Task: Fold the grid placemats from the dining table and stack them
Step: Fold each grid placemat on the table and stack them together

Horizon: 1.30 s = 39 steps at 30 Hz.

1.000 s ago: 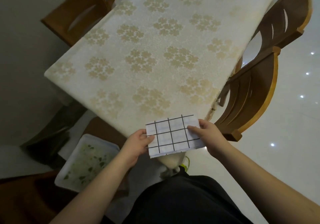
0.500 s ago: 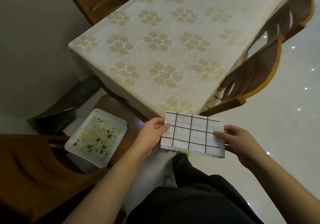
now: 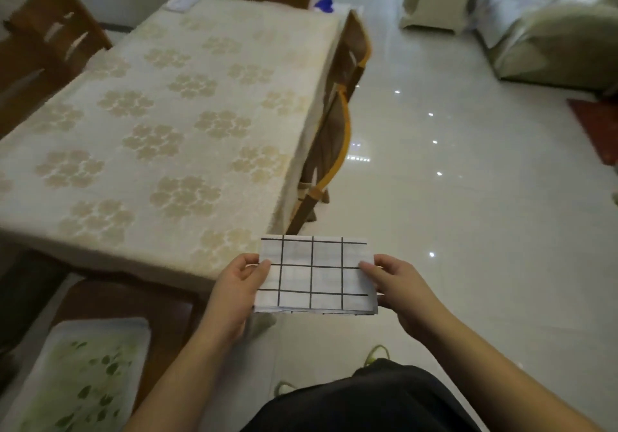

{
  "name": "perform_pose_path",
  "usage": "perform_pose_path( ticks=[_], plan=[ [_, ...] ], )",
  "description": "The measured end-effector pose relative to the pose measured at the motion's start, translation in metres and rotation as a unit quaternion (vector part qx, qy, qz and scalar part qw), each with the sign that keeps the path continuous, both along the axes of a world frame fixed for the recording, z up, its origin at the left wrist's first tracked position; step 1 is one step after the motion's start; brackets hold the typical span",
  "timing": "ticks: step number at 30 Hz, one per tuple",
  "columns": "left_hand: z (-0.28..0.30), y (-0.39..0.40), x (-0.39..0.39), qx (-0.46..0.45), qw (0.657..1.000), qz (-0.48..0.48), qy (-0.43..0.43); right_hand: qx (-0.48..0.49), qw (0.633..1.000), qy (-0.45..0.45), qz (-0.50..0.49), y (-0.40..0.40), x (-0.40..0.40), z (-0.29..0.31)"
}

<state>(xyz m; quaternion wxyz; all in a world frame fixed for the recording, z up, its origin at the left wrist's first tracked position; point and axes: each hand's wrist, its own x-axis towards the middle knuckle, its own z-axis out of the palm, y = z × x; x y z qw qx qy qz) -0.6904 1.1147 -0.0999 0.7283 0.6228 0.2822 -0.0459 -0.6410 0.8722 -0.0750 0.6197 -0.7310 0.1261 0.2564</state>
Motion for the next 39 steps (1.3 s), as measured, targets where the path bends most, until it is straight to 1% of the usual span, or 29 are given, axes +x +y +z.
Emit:
perform_pose_path(
  ticks=[3, 8, 12, 16, 21, 27, 32, 35, 39],
  plan=[
    [0.003, -0.023, 0.016, 0.002, 0.999, -0.041, 0.008, -0.006, 0.999, -0.006, -0.048, -0.027, 0.001, -0.001],
    [0.005, -0.076, 0.046, 0.023, 0.994, -0.100, 0.035, 0.017, 0.992, -0.019, -0.126, -0.082, 0.010, -0.001],
    [0.008, -0.128, 0.071, 0.032, 0.989, -0.134, 0.055, -0.010, 0.987, -0.042, -0.157, -0.133, 0.022, -0.006],
    [0.011, -0.182, 0.100, 0.063, 0.982, -0.165, 0.060, -0.031, 0.982, -0.050, -0.181, -0.184, 0.041, -0.013],
    [0.018, -0.244, 0.139, 0.082, 0.982, -0.165, 0.049, -0.019, 0.979, -0.048, -0.198, -0.242, 0.079, -0.014],
    [0.019, -0.290, 0.171, 0.086, 0.988, -0.120, 0.032, -0.015, 0.977, -0.070, -0.201, -0.281, 0.127, -0.010],
    [0.021, -0.299, 0.198, 0.116, 0.986, -0.119, 0.023, -0.005, 0.980, -0.077, -0.182, -0.289, 0.163, -0.008],
    [0.020, -0.296, 0.228, 0.139, 0.981, -0.127, 0.033, 0.002, 0.981, -0.070, -0.178, -0.286, 0.190, -0.012],
    [0.015, -0.290, 0.280, 0.145, 0.983, -0.113, 0.019, -0.005, 0.985, -0.057, -0.162, -0.279, 0.234, -0.018]
  ],
)
